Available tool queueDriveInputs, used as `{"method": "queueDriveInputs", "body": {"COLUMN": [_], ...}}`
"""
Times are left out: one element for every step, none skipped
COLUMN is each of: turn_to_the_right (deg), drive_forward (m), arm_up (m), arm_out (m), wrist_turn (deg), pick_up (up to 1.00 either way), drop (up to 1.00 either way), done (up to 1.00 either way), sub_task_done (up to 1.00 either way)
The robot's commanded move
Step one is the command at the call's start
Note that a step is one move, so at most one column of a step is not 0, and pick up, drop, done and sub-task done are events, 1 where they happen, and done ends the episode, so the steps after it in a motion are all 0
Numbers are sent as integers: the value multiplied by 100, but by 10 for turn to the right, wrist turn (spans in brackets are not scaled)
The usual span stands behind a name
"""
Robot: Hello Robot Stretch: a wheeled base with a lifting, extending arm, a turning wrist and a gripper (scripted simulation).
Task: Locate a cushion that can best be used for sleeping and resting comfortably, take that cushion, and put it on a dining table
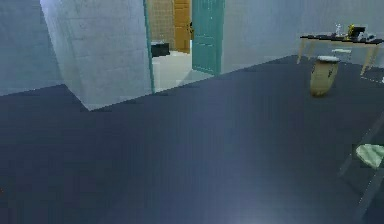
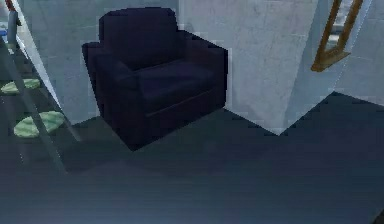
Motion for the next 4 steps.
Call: {"method": "queueDriveInputs", "body": {"turn_to_the_right": [0,0,0,-30], "drive_forward": [100,100,100,0], "arm_up": [0,0,0,0], "arm_out": [0,0,0,0], "wrist_turn": [0,0,0,0], "pick_up": [0,0,0,0], "drop": [0,0,0,0], "done": [0,0,0,0], "sub_task_done": [0,0,0,0]}}
